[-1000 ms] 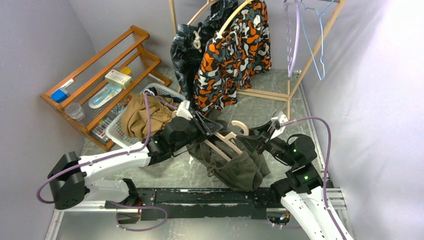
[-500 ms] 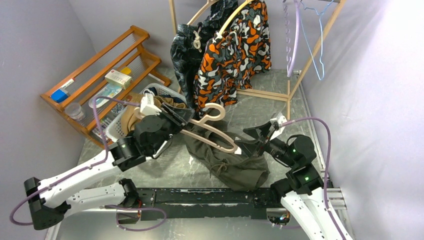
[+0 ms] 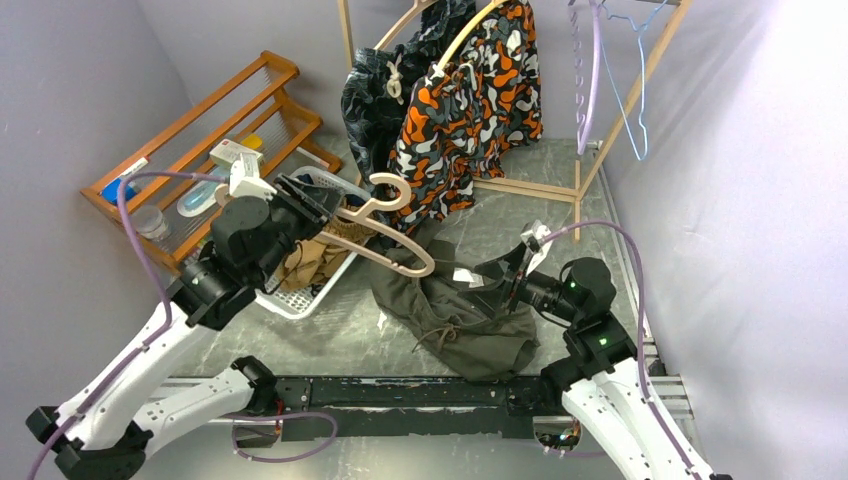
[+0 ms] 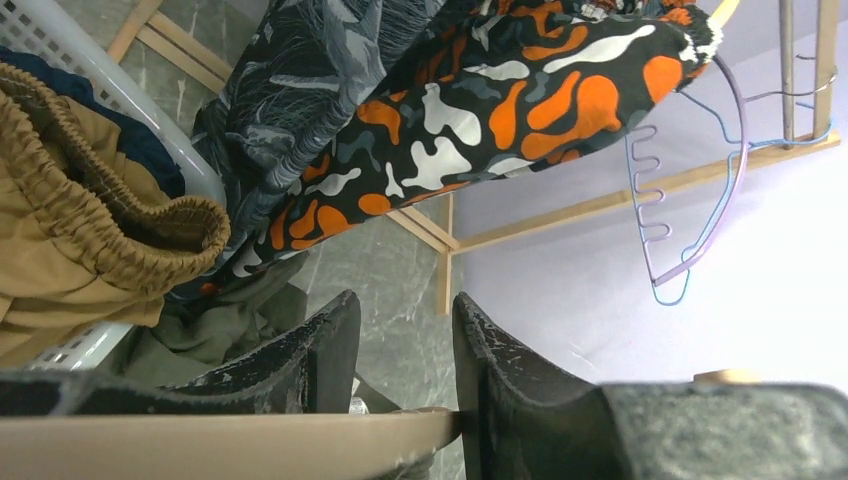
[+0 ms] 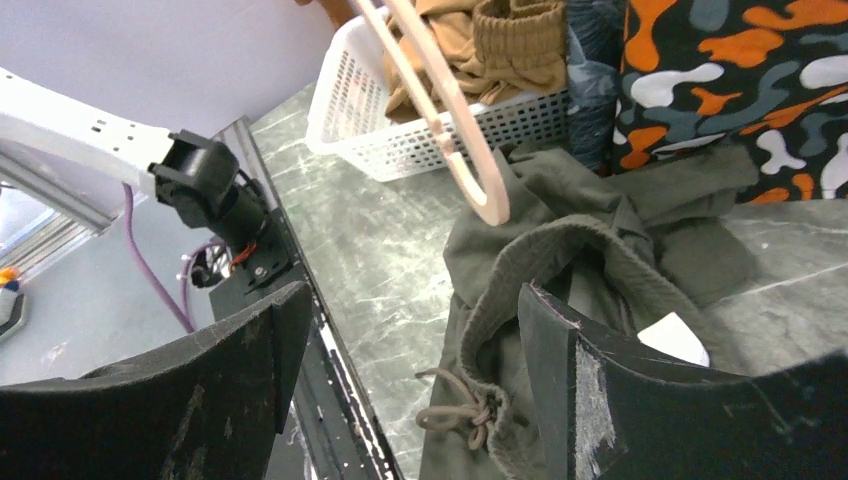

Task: Remove the shorts from the hanger
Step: Remove the shorts from the hanger, then place the hanger on the clothes rod.

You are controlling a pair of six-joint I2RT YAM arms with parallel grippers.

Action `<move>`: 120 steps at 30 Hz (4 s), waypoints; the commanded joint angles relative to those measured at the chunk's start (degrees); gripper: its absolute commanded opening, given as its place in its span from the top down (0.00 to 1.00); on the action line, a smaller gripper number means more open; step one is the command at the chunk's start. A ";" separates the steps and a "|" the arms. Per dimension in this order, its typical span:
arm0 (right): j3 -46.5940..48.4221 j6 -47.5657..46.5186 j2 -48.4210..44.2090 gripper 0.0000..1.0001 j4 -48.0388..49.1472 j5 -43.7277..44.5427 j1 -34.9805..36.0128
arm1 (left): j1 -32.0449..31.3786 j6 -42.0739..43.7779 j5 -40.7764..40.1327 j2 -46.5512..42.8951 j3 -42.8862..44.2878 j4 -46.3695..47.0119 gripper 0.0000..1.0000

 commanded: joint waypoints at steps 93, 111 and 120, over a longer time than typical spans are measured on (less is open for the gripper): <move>20.67 -10.98 -18.93 1.00 -16.63 61.69 1.43 | 20.90 2.05 34.52 -10.07 -9.78 -0.65 0.05; 33.49 -2.90 3.08 1.00 -23.19 62.44 -4.45 | 20.88 1.61 35.57 -8.71 -10.70 -0.71 0.05; 41.49 1.92 12.76 1.00 -27.95 64.63 -5.26 | 20.89 0.97 36.77 -8.12 -11.80 0.02 0.05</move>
